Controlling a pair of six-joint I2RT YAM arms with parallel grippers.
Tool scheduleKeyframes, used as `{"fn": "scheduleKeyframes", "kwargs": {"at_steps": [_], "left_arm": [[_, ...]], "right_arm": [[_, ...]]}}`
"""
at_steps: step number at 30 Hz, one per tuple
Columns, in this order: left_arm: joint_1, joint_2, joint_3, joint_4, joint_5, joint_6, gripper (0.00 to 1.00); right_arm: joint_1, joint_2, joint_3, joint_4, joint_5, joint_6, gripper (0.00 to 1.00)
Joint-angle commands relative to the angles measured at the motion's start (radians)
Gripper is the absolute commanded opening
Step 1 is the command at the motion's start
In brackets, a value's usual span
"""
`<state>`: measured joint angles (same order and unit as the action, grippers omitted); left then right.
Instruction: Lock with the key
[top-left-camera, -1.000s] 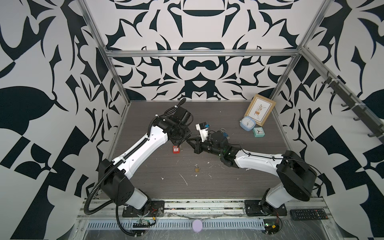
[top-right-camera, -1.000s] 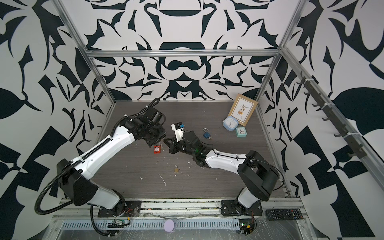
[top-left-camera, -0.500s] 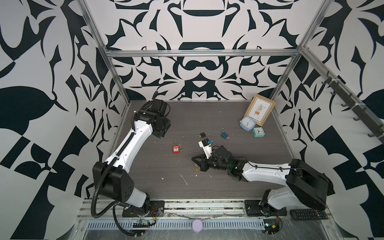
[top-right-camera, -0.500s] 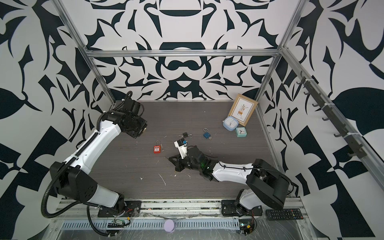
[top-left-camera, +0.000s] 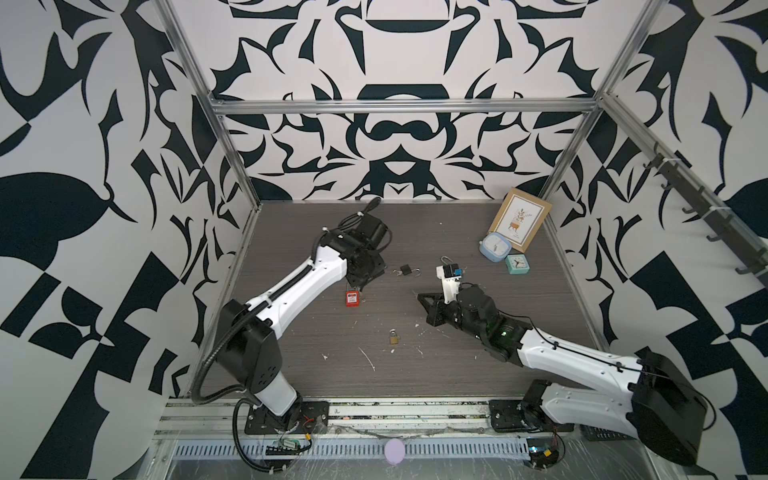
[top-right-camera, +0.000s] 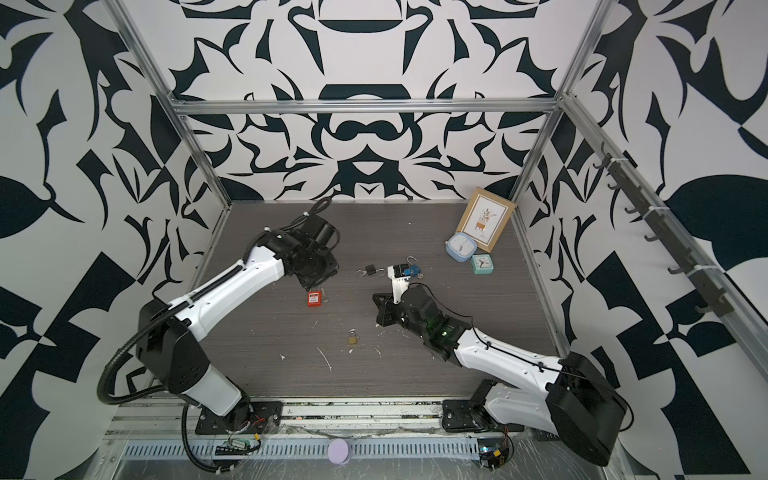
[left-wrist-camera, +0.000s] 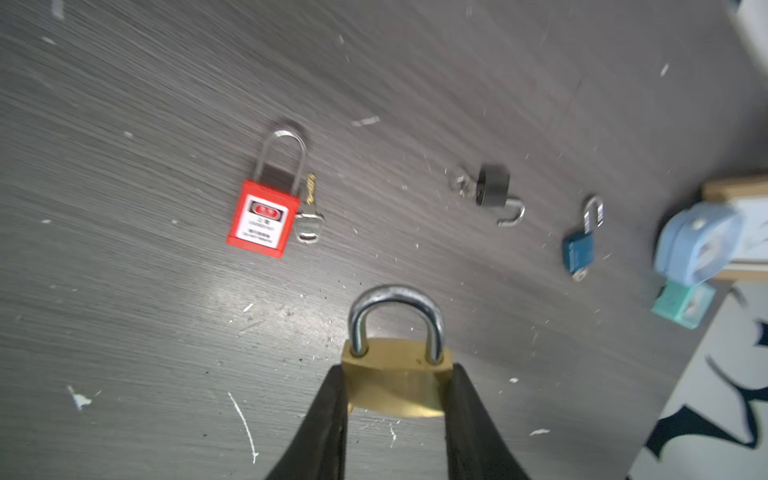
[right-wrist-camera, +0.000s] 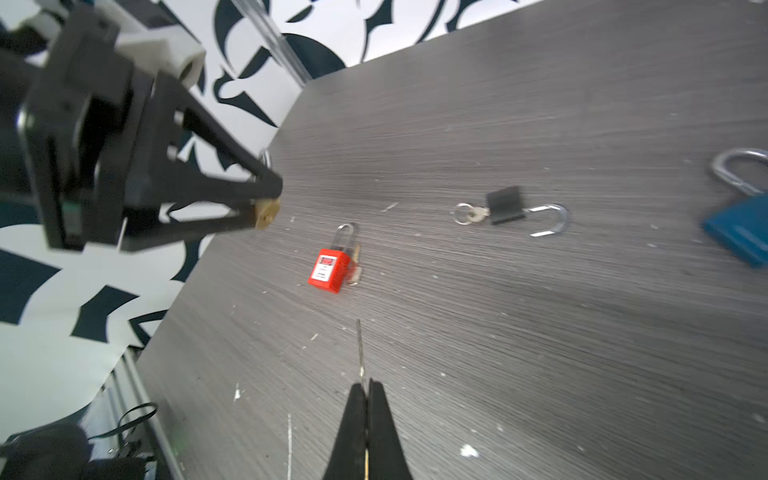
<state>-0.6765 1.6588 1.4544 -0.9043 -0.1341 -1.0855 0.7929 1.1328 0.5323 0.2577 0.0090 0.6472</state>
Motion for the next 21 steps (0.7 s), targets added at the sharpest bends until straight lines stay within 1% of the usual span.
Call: {"fn": "scheduleKeyframes", "kwargs": {"at_steps": [1, 3, 6, 13, 17, 21], "left_arm": [[-0.071, 0.079, -0.002, -0.038, -0.01, 0.056, 0.0], [-0.103, 0.133, 0.003, -0.034, 0.003, 0.064, 0.0], [-0.125, 0.199, 0.006, -0.008, 0.029, 0.079, 0.0], [-0.127, 0.311, 0.036, 0.045, 0.038, 0.139, 0.0], [-0.127, 0.376, 0.059, 0.037, 0.05, 0.155, 0.0], [-0.127, 0.401, 0.058, 0.065, 0.056, 0.169, 0.0]], "right_arm": [[-0.051, -0.027, -0.026, -0.105, 0.041, 0.083, 0.0], [-0.075, -0.034, -0.05, -0.1, 0.027, 0.107, 0.0], [-0.084, -0.032, -0.061, -0.101, 0.014, 0.113, 0.0], [-0.087, -0.007, -0.06, -0.107, -0.001, 0.103, 0.0], [-0.089, 0.008, -0.059, -0.1, -0.006, 0.1, 0.0], [-0.091, 0.024, -0.054, -0.094, -0.014, 0.099, 0.0]]}}
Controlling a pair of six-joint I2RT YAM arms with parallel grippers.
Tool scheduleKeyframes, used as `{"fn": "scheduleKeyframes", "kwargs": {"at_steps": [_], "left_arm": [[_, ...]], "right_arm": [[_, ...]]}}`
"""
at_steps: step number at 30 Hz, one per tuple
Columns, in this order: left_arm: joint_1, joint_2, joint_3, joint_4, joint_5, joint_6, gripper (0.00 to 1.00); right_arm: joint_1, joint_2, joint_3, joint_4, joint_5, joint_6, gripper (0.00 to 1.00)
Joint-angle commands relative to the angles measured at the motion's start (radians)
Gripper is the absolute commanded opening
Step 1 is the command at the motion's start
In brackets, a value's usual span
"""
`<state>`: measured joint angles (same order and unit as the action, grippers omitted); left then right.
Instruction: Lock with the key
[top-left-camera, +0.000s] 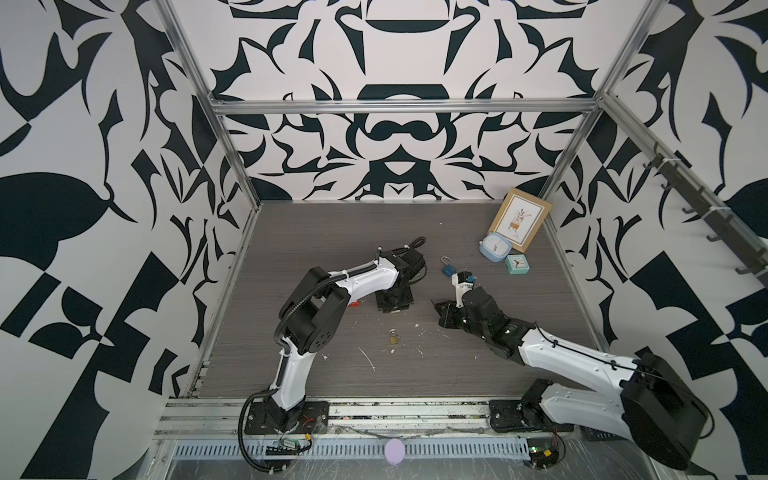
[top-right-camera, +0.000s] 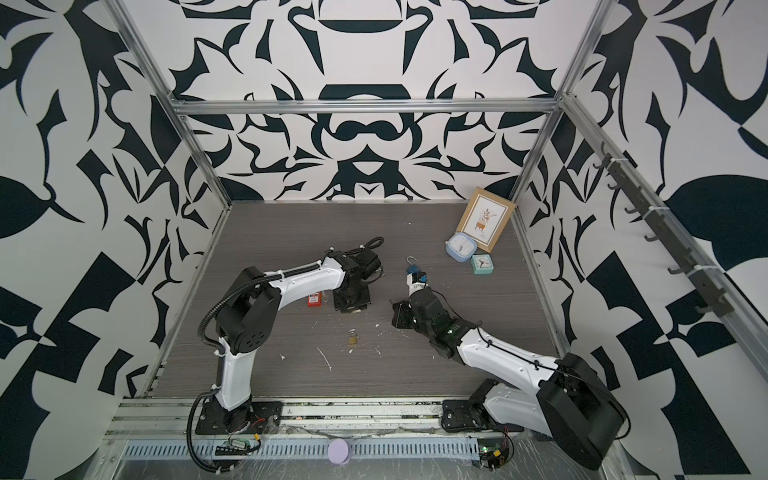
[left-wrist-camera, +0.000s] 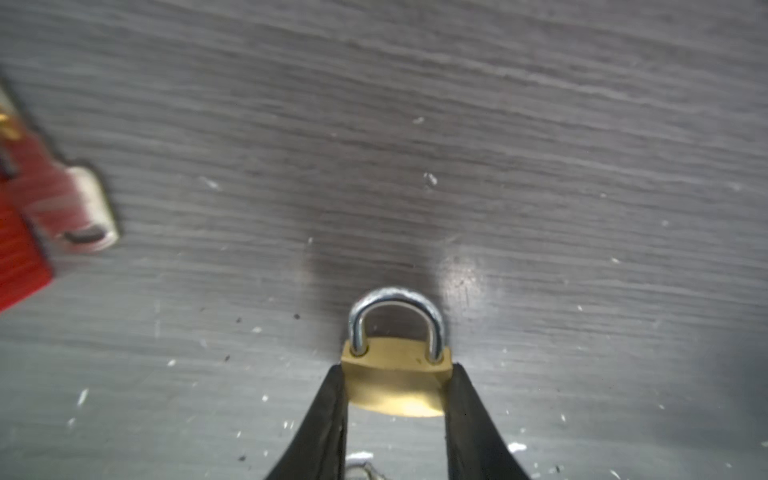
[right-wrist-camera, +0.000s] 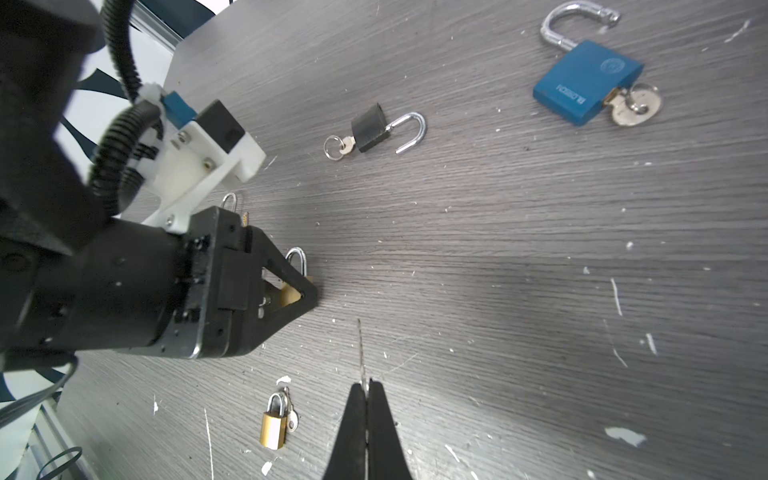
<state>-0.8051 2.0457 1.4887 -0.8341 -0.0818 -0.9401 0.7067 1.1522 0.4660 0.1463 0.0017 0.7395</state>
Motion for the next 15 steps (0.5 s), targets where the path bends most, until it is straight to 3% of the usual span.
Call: {"fn": "scheduleKeyframes", "kwargs": {"at_steps": [1, 4, 7, 15], "left_arm": [[0.002, 0.016, 0.023, -0.002, -0.002, 0.027, 0.0], [0.001, 0.021, 0.023, -0.006, -0.033, 0.043, 0.0], [0.006, 0.027, 0.025, -0.009, -0.049, 0.06, 0.16], [0.023, 0.024, 0.038, 0.0, -0.067, 0.096, 0.28]], "right_arm": [[-0.005, 0.008, 0.014, 0.016, -0.009, 0.006, 0.0], [-0.007, 0.019, 0.02, 0.018, -0.013, 0.004, 0.0], [-0.009, 0.025, 0.027, 0.017, -0.019, 0.004, 0.0], [-0.011, 0.023, 0.034, 0.013, -0.028, 0.002, 0.0]]}}
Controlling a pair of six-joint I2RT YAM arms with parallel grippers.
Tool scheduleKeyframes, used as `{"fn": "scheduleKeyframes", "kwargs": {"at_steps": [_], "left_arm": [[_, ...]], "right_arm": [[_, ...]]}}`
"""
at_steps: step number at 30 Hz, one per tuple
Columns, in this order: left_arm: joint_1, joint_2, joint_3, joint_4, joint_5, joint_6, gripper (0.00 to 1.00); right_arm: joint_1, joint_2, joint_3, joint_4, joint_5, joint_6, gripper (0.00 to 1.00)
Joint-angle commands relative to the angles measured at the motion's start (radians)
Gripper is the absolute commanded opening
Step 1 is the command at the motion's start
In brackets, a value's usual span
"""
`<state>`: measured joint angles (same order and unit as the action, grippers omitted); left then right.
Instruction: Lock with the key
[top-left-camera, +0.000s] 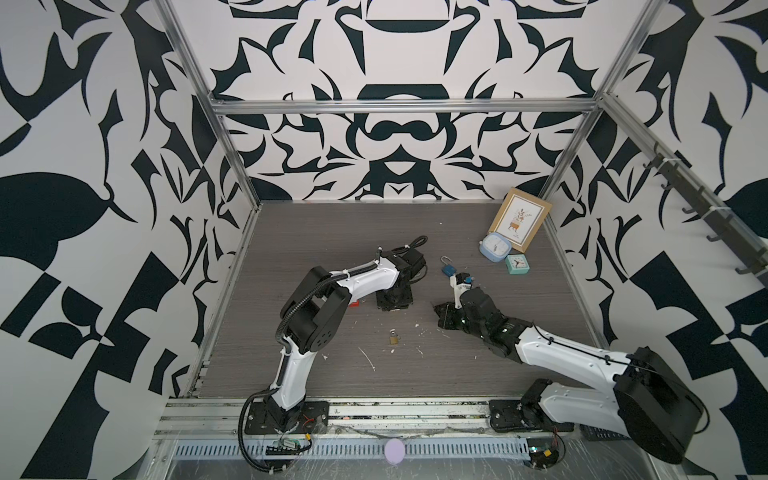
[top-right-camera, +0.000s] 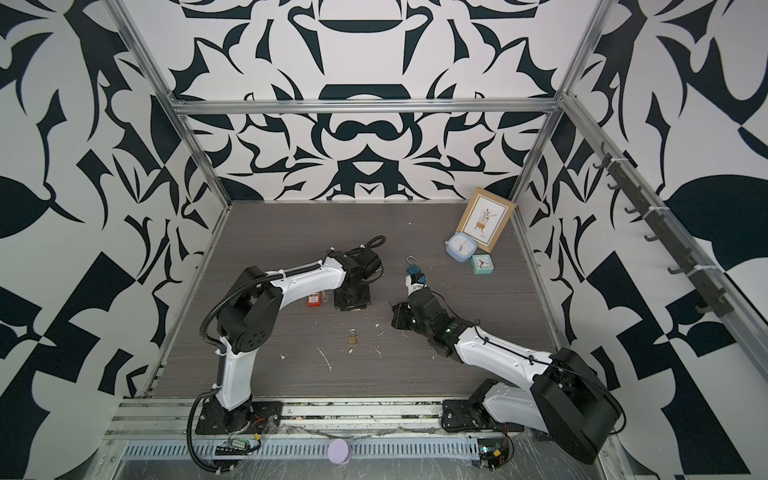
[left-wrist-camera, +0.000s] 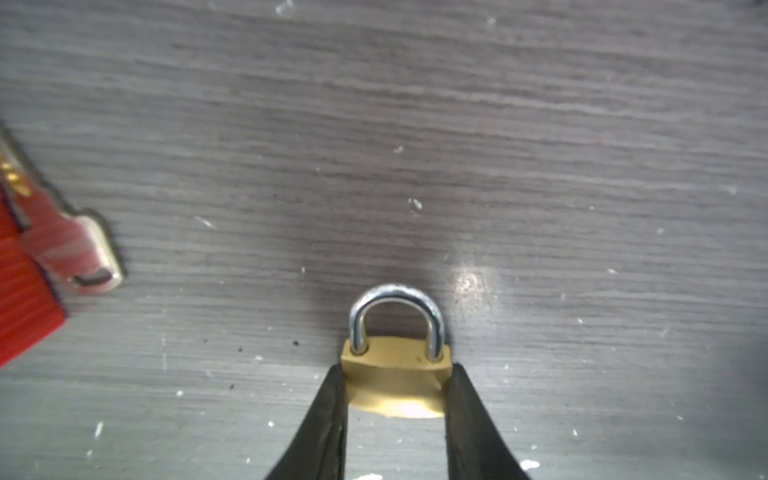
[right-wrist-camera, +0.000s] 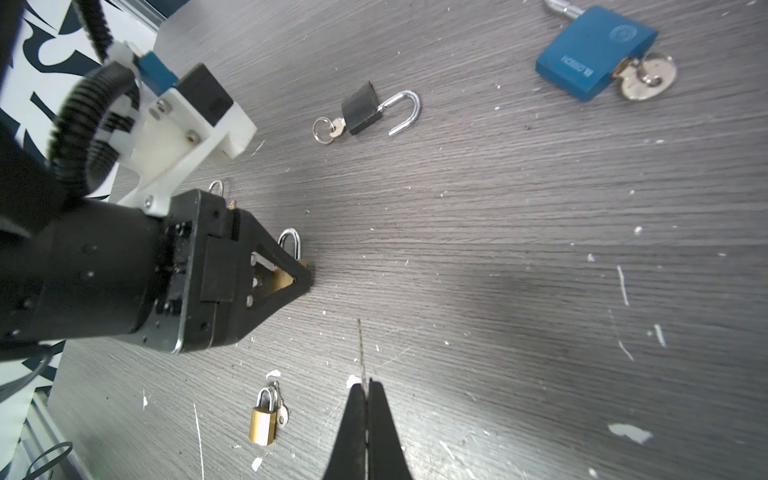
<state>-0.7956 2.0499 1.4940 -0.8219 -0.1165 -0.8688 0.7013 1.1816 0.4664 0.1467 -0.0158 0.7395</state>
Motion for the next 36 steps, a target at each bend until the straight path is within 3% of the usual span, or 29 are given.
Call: {"fn": "scheduleKeyframes", "kwargs": {"at_steps": [1, 11, 16, 22, 30, 32, 36], "left_arm": [[0.016, 0.014, 0.034, -0.012, -0.038, 0.029, 0.29], [0.036, -0.008, 0.031, 0.011, -0.042, 0.059, 0.38], [0.036, -0.037, 0.031, 0.041, -0.024, 0.086, 0.49], [0.049, -0.115, 0.042, 0.045, -0.017, 0.069, 0.5], [0.135, -0.435, -0.044, 0.06, -0.203, 0.074, 0.53], [0.165, -0.541, -0.1, 0.094, -0.257, 0.086, 0.58], [0.243, -0.803, -0.306, 0.278, -0.289, 0.116, 0.79]], "right_arm": [[-0.006, -0.007, 0.036, 0.01, -0.015, 0.001, 0.0], [-0.006, -0.005, 0.064, -0.012, -0.038, -0.017, 0.0], [-0.006, -0.002, 0.079, -0.021, -0.048, -0.023, 0.0], [-0.007, 0.009, 0.096, -0.021, -0.057, -0.024, 0.0], [-0.01, 0.118, 0.152, 0.025, -0.125, -0.038, 0.0], [-0.013, 0.16, 0.181, 0.025, -0.156, -0.047, 0.0], [-0.027, 0.265, 0.241, 0.05, -0.235, -0.068, 0.0]]}}
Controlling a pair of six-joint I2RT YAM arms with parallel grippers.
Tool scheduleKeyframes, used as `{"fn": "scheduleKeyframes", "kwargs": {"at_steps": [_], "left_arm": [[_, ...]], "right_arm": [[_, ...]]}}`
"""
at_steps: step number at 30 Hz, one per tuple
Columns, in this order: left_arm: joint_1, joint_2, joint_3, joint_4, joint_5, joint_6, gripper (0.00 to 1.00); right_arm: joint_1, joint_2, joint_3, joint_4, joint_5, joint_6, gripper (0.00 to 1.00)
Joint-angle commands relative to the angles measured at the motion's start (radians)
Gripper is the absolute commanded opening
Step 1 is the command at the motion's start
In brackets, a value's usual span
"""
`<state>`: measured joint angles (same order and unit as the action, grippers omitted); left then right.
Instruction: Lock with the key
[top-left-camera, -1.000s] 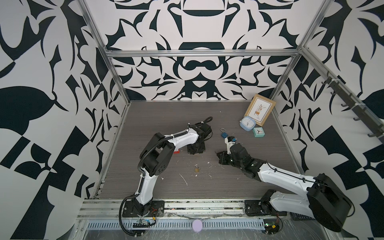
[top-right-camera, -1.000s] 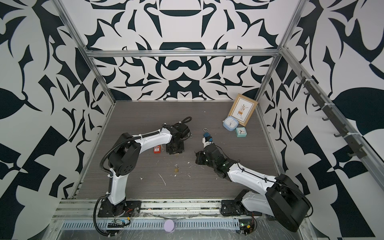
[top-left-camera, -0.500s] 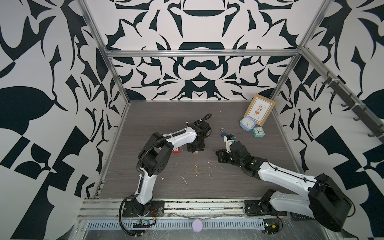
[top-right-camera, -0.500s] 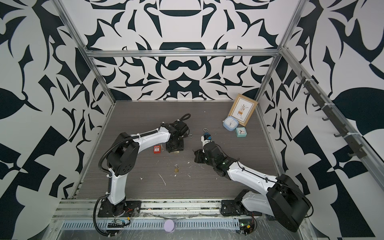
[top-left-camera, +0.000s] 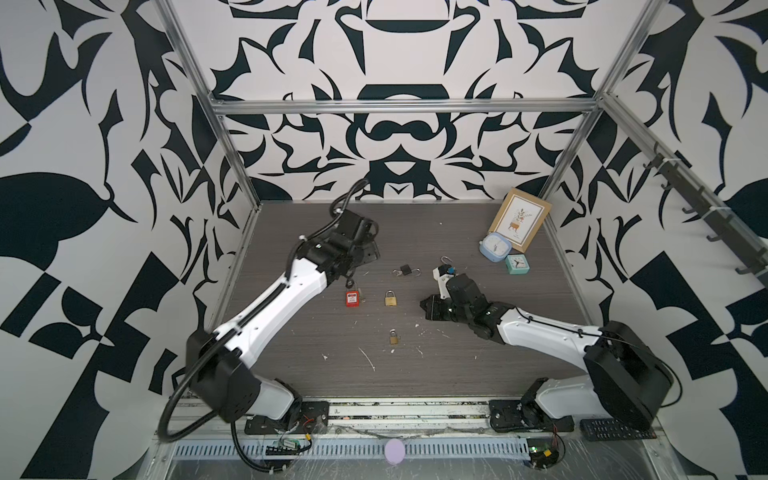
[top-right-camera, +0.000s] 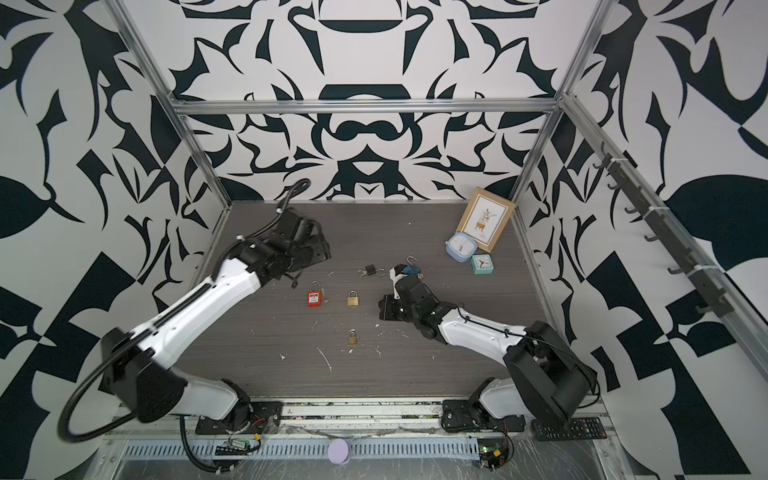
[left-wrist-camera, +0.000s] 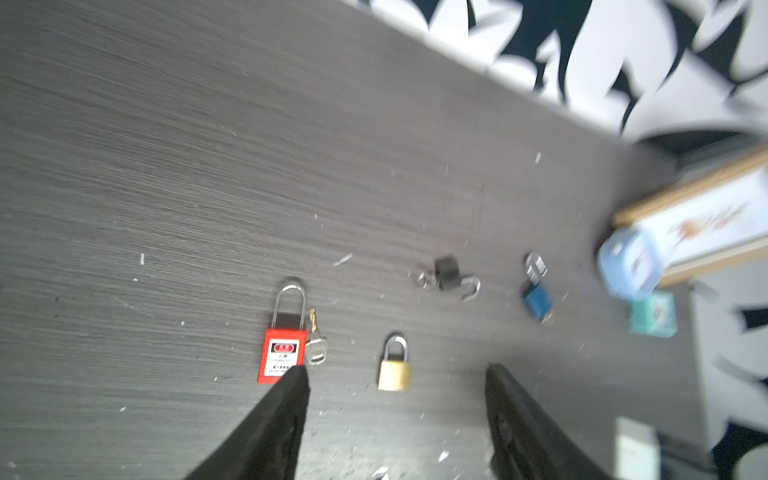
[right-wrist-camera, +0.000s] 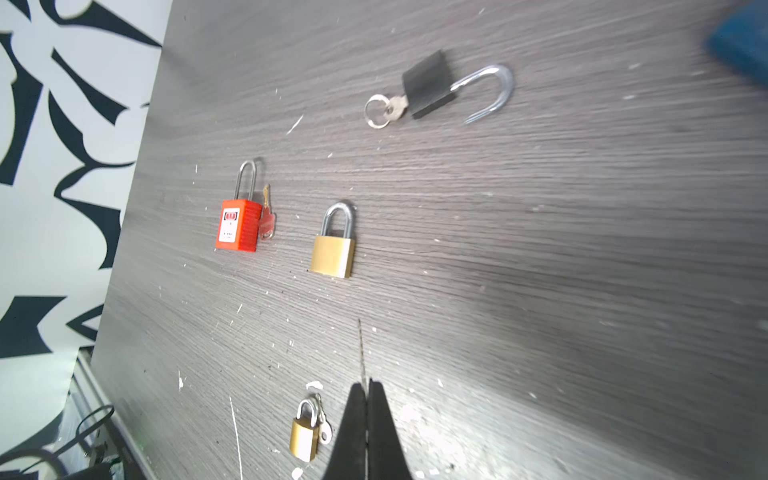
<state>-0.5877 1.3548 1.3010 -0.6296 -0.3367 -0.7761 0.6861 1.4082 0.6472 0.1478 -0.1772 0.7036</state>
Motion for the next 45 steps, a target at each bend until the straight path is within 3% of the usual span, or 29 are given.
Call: {"fn": "scheduleKeyframes", "kwargs": {"at_steps": [1, 3, 6, 9, 27, 38, 45], "left_arm": [[0.065, -0.179, -0.185, 0.158, -0.049, 0.024, 0.84], [0.134, -0.286, -0.306, 0.277, 0.035, 0.024, 1.0], [0.24, -0.373, -0.413, 0.354, 0.172, -0.005, 0.99], [0.287, -0.375, -0.425, 0.309, 0.23, -0.029, 0.99], [0.291, -0.294, -0.391, 0.29, 0.294, -0.038, 0.99], [0.29, -0.291, -0.391, 0.288, 0.289, -0.041, 0.99], [0.29, -0.292, -0.381, 0.281, 0.29, -0.041, 0.99]], "right_arm": [[-0.018, 0.067, 0.076, 0.058, -0.107, -0.04, 0.0], [-0.031, 0.12, 0.104, 0.081, -0.167, -0.061, 0.0], [-0.056, 0.195, 0.15, 0.089, -0.233, -0.084, 0.0], [-0.069, 0.253, 0.19, 0.073, -0.249, -0.095, 0.0], [-0.069, 0.423, 0.284, 0.053, -0.275, -0.082, 0.0], [-0.067, 0.448, 0.303, 0.05, -0.282, -0.073, 0.13], [-0.067, 0.422, 0.307, 0.033, -0.266, -0.079, 0.27]]}}
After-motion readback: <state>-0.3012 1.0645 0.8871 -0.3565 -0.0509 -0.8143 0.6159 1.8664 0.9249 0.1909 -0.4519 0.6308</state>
